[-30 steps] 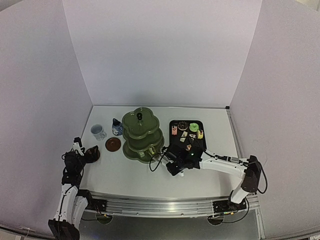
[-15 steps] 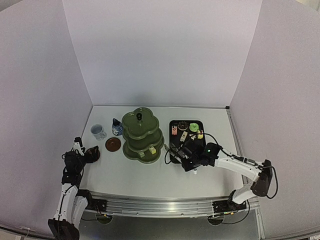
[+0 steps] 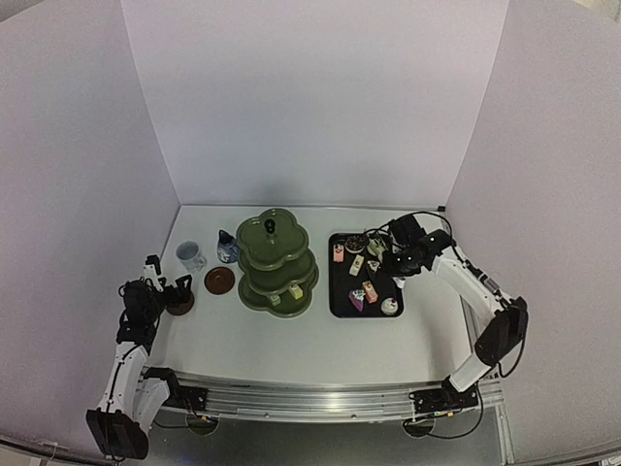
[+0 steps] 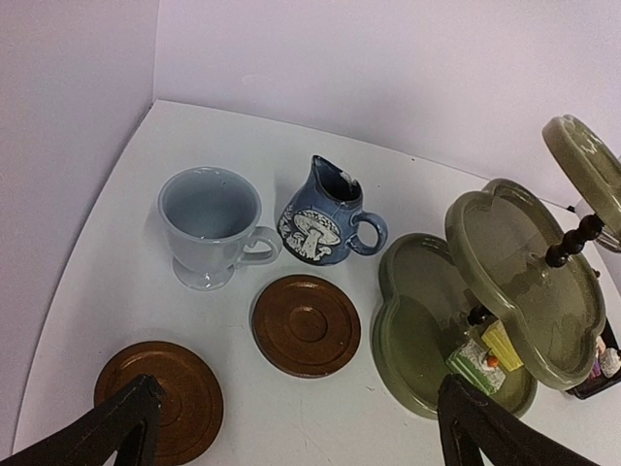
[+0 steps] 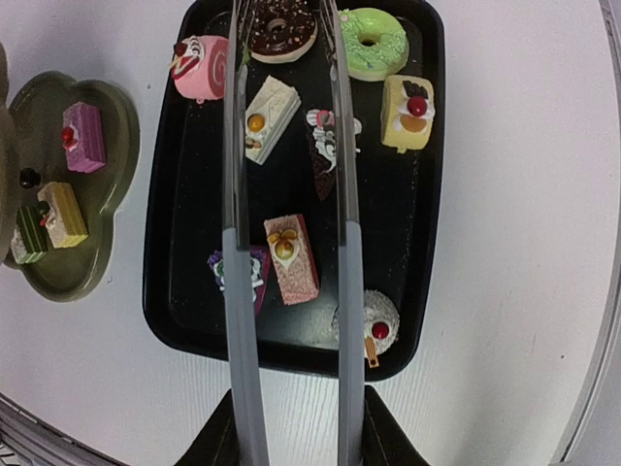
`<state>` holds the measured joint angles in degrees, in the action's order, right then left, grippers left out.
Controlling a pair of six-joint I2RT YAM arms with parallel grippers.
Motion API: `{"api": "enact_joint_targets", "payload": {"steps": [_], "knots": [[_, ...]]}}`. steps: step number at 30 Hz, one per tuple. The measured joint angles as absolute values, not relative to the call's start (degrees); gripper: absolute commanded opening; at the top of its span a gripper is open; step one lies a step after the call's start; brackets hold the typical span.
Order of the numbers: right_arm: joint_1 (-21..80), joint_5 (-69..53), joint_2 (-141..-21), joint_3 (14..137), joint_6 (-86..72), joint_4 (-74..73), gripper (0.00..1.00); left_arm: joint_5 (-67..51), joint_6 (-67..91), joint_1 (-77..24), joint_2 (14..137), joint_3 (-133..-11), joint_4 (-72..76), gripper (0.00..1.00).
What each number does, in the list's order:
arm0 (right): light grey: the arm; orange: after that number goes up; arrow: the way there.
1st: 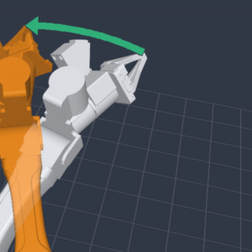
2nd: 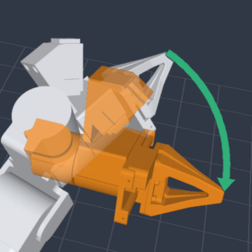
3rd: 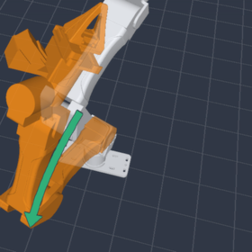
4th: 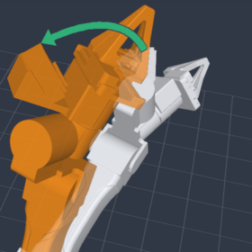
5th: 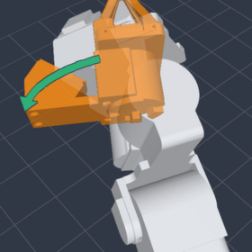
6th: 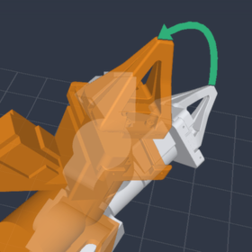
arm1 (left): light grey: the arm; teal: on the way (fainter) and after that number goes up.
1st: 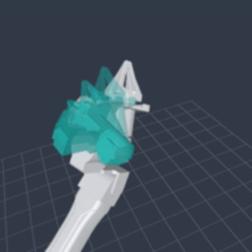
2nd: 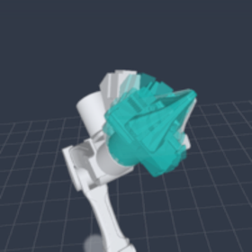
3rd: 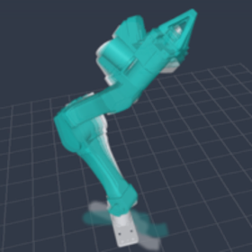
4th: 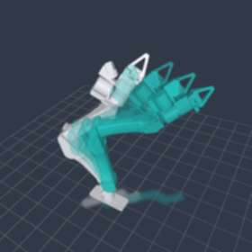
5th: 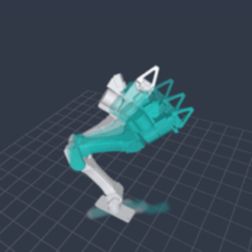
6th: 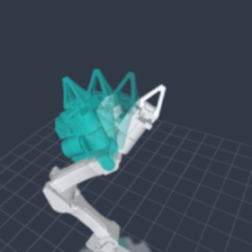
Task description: Serve the afternoon tea
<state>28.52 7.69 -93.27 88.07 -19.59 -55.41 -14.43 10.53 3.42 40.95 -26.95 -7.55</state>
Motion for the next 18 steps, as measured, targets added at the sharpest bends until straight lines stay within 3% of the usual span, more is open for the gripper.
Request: {"api": "enact_joint_targets", "payload": {"steps": [8, 18], "knots": [[22.92, 2.7, -108.04, 99.36, -14.47, -55.14, 0.33, -15.08, 8.65, 3.42, 46.14, -28.11, -7.43, 0.99], [21.58, -0.29, -114.93, 104.14, -10.33, -55.41, 0.34, -15.44, 7.04, 3.42, 49.8, -28.16, -6.43, 0.99]]}}
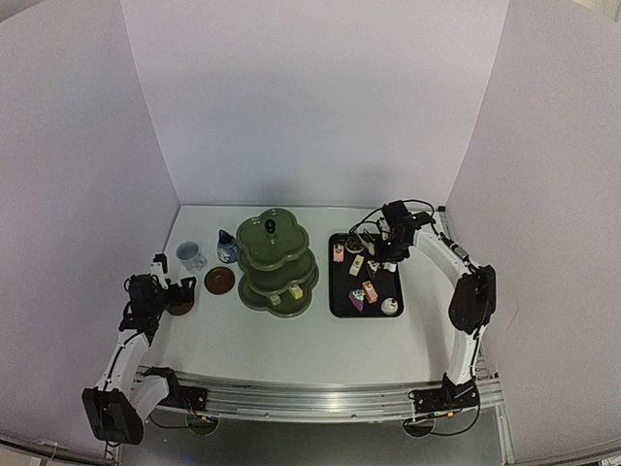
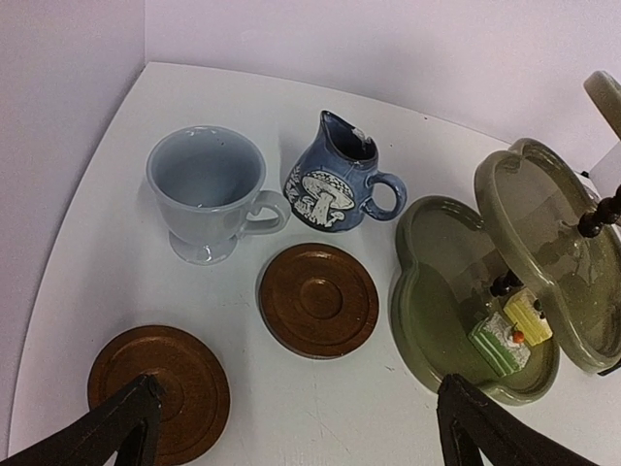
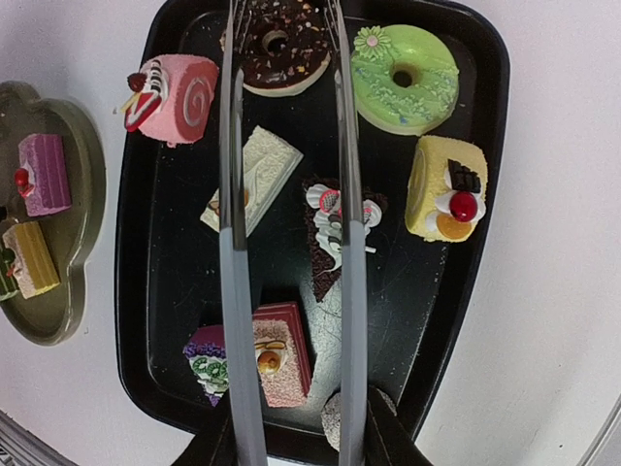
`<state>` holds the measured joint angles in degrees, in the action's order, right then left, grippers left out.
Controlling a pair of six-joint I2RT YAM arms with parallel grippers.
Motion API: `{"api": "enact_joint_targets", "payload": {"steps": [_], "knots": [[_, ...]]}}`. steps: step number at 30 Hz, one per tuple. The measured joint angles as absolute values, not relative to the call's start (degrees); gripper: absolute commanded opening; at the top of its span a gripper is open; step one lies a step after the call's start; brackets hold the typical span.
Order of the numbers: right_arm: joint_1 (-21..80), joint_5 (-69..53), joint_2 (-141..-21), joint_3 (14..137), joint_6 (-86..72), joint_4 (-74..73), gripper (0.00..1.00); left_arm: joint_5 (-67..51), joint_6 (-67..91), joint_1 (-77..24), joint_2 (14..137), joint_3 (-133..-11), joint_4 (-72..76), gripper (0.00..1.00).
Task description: Serve the afternoon tea
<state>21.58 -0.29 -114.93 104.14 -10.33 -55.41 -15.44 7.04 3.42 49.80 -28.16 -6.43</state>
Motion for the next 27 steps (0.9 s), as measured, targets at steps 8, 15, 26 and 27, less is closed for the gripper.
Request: {"api": "enact_joint_targets", "payload": {"steps": [8, 15, 26, 27], "knots": [[21.57, 0.45, -115.39, 104.05, -8.98, -55.9, 0.34, -15.44, 6.22, 3.42, 50.28, -28.57, -5.82, 0.99], [21.24, 1.48, -115.43, 104.01, -8.29, -56.77, 0.34, -15.4, 6.12, 3.42, 50.2, -29.04, -5.34, 0.99], [21.15, -1.64, -117.72, 104.05, -7.45, -56.75, 0.28, -15.29, 5.82, 3.42, 50.17, -29.04, -5.21, 0.99], [21.15, -1.86, -117.76, 104.05, -7.4, -56.74, 0.24, -15.29, 5.82, 3.42, 50.17, -29.04, -5.07, 0.99]]}}
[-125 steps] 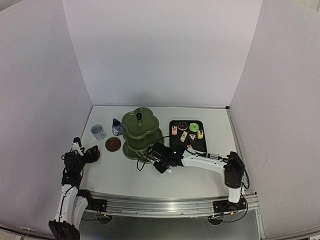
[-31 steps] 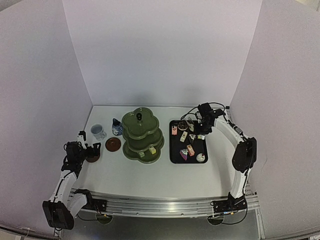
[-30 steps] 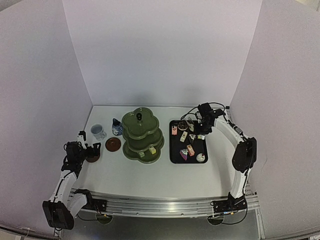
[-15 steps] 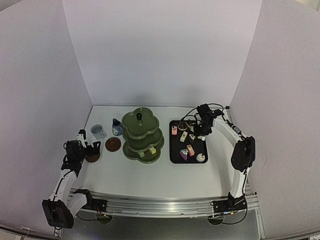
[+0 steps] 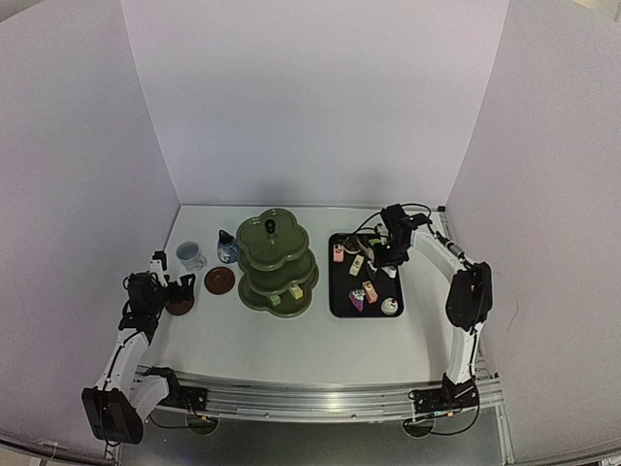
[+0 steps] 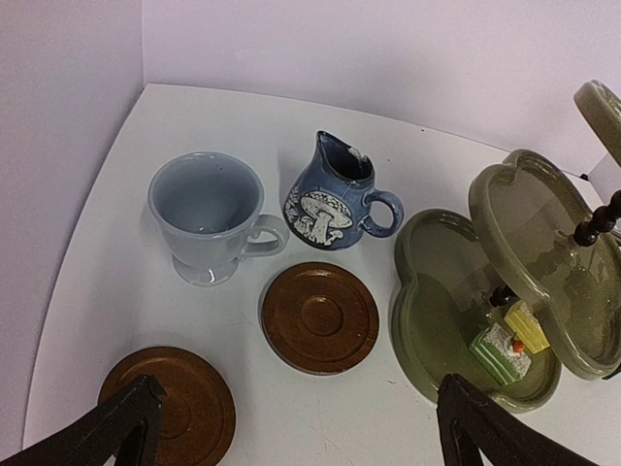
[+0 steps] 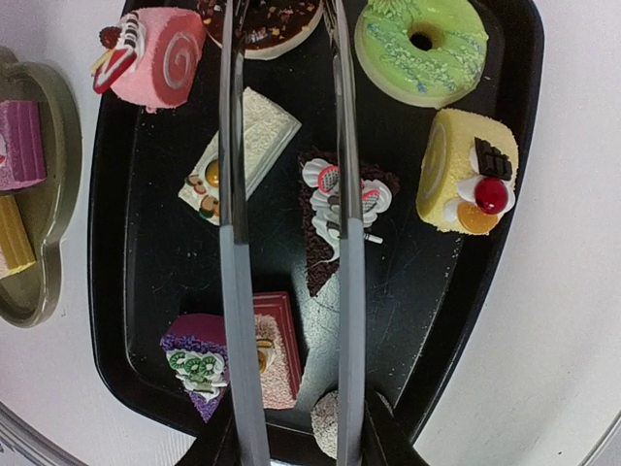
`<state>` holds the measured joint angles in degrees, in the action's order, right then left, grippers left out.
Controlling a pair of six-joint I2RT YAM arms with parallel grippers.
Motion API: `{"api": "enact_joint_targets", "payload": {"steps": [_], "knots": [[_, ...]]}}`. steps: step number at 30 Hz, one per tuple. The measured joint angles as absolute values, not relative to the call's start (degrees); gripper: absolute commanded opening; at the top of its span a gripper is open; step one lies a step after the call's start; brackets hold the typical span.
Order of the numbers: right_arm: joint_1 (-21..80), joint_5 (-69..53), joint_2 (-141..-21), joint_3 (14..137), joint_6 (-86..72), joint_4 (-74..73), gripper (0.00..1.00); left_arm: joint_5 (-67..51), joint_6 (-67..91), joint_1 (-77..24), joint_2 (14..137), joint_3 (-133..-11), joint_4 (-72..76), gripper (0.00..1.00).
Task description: Serve the afternoon tea
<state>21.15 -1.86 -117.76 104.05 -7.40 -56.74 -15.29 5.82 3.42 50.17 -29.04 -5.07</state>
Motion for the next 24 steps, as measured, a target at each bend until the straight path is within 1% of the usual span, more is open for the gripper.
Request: {"api": "enact_joint_targets", "payload": {"steps": [4, 8, 16, 24], "knots": [[21.15, -2.43, -117.99, 104.05, -7.25, -56.73, 0.09, -15.27, 5.81, 3.42, 50.15, -29.04, -4.53, 0.99], [21.15, -2.39, -118.04, 104.0, -7.23, -56.71, 0.0, -15.29, 5.65, 3.42, 50.11, -29.04, -4.38, 0.99], [21.15, -1.35, -117.57, 103.81, -6.49, -56.83, 0.0, -15.45, 4.29, 3.42, 50.11, -29.04, -4.34, 0.99], [21.15, 0.08, -114.12, 103.7, -6.39, -57.56, 0.0, -16.41, 4.2, 3.42, 50.6, -29.04, -2.58, 0.99]]}}
